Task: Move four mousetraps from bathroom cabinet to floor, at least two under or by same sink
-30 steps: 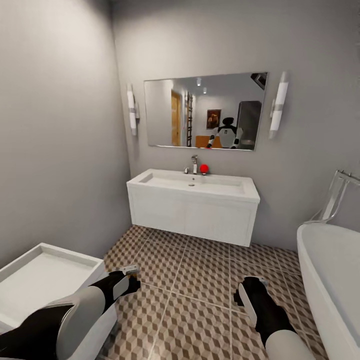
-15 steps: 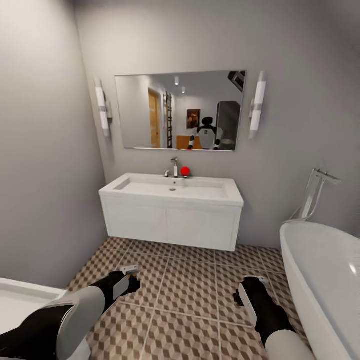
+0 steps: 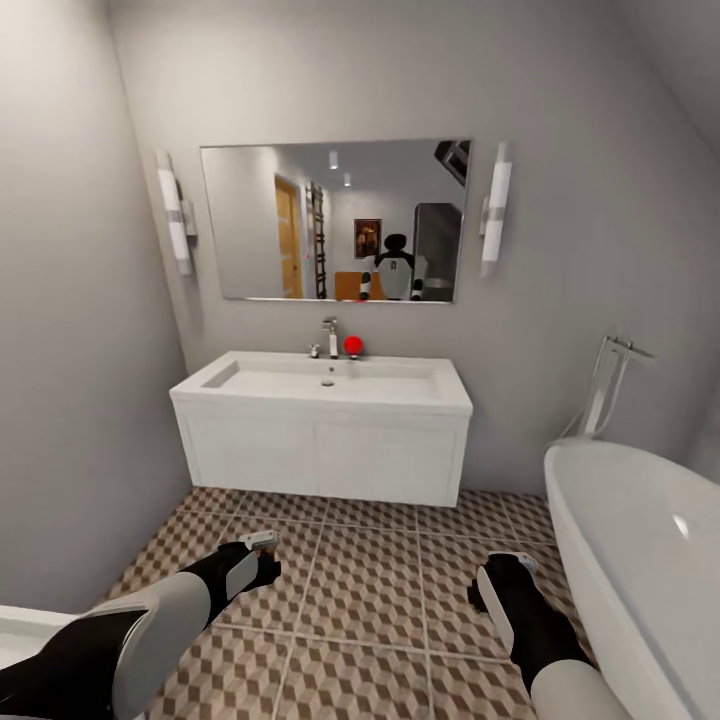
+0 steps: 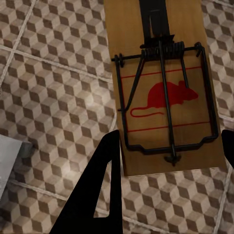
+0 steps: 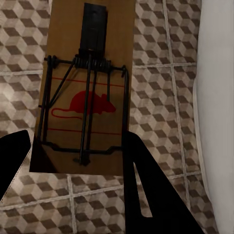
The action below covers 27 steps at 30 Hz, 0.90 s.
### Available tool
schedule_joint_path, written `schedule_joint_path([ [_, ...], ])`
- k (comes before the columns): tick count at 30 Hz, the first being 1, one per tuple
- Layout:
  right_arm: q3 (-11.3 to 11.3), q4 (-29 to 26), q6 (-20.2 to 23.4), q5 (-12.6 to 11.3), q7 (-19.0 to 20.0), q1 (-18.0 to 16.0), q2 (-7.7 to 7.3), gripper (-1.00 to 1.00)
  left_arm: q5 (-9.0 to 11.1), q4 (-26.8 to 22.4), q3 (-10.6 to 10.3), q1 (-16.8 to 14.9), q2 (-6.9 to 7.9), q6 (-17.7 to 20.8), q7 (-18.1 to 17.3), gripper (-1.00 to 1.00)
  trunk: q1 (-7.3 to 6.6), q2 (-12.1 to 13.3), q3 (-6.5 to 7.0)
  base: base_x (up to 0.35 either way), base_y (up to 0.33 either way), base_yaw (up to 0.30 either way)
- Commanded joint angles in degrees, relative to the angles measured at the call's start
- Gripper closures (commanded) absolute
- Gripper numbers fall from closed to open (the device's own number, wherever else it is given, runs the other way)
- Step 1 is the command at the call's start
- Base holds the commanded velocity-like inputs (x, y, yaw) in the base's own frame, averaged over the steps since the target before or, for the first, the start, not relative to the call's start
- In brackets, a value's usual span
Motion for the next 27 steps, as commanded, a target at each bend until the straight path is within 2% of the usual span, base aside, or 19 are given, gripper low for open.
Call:
schedule_joint_path([
  [1, -0.16, -0.06, 0.22, -0.03, -0.16, -0.04, 0.06, 1.00, 0.37, -0.01, 0.30, -0.04, -0.01, 0.12, 0.40, 1.00, 0.02, -0.04, -0.07, 0.175, 0.159, -0.007],
  [16, -0.16, -0.06, 0.16, -0.03, -0.17, -0.04, 0.06, 1.00, 0.40, -0.01, 0.33, -0.04, -0.01, 0.12, 0.40, 1.00, 0.02, -0.04, -0.07, 0.258, 0.171, -0.001],
  [20, -0.16, -0.06, 0.16, -0.03, -0.18, -0.04, 0.06, 1.00, 0.40, -0.01, 0.32, -0.04, -0.01, 0.12, 0.40, 1.00, 0.02, -0.04, -0.07, 0.100, 0.039, -0.045],
  [27, -0.16, -0.06, 0.21, -0.03, -0.17, -0.04, 0.06, 1.00, 0.37, -0.01, 0.32, -0.04, -0.01, 0.12, 0.40, 1.00, 0.02, -0.04, -0.07, 0.021, 0.008, -0.195],
])
